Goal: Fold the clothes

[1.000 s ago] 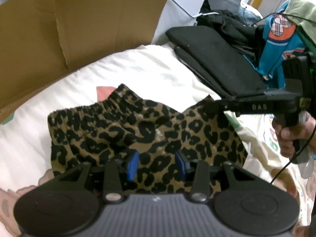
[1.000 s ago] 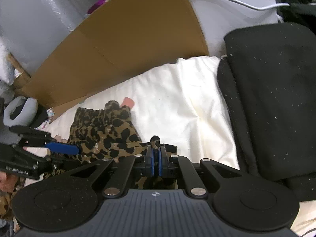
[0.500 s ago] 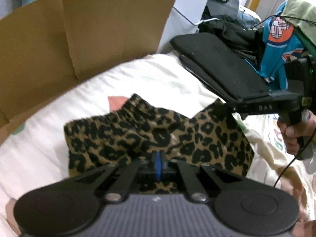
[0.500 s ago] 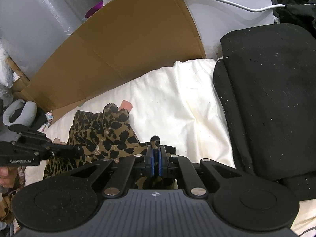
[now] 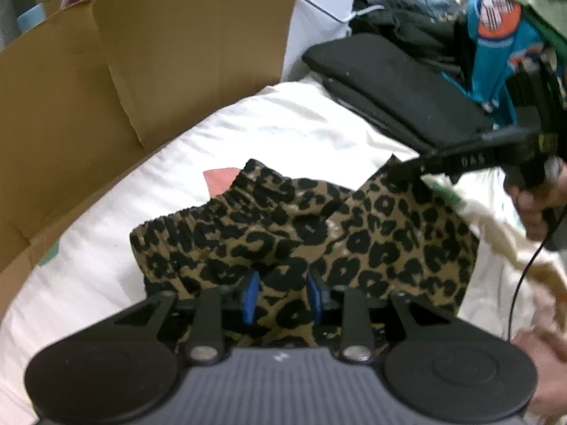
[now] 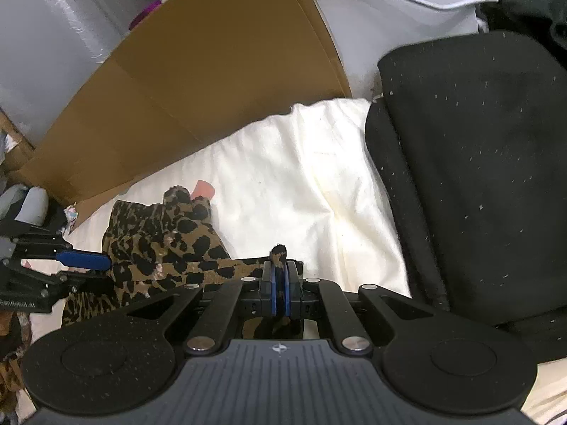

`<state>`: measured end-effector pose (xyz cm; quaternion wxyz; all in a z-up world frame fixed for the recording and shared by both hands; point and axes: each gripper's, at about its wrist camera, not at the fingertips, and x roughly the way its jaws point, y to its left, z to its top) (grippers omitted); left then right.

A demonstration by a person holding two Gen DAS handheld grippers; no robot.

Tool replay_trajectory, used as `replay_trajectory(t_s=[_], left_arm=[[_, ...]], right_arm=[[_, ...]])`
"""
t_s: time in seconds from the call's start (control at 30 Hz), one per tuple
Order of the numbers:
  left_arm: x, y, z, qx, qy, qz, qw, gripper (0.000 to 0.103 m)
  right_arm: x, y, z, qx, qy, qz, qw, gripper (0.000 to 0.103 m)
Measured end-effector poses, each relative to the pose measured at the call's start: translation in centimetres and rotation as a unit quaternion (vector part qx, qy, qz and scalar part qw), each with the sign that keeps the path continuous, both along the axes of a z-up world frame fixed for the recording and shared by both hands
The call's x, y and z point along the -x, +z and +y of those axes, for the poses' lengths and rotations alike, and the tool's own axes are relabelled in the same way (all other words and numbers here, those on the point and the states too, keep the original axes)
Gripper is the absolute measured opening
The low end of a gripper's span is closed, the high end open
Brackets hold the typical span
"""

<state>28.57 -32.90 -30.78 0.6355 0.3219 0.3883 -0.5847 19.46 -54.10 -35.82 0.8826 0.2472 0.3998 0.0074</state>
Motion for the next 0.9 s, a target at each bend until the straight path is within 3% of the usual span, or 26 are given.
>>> replay_trajectory(t_s=[0.17,0.33,0.4,0.53,0.63,0.67,0.7,0.9], left_arm=[[0.4,-0.2,-0.3,-0.006,-0.030,-0.013,0.9994,0.031],[0.9,0.1,0.0,-0.008,-0.060,-0.028,0.9978,0.030],[1.1,0.1,0.1,-0.013,-0.069,-0.030,0.9971,0.030],[1.2,-0.6,0.3,-0.033,-0.080,-0.043,0.9953,0.029],[1.1,-1.1,0.4,-0.041,-0.079,-0.049,0.9948,0.021],[1.1,-1.1,0.3,-0.041,-0.080,-0.051,0.9946,0.007],[1.1,-1.0,0.3,-0.041,-0.080,-0.052,0.9945,0.001],[0.8,0.8,0.5,-0.012,-0.085,-0.056,0.9947,0.000]], right_arm=[[0.7,0.2,-1.0,-0.034,-0.014,-0.008,0.999,0.007],[2.1,0.8,-1.9,-0.036,-0.019,-0.012,0.999,0.007],[2.6,0.9,-2.0,-0.033,-0.015,-0.010,0.999,0.012],[3.6,0.7,-1.8,-0.046,-0.001,-0.002,0.999,0.031],[4.2,0.3,-1.1,-0.057,0.019,0.004,0.998,0.036],[4.3,0.3,-0.9,-0.057,0.027,0.005,0.998,0.036],[4.4,0.3,-0.7,-0.056,0.031,0.006,0.998,0.036],[4.3,0.1,-0.4,-0.059,0.034,0.009,0.998,0.036]])
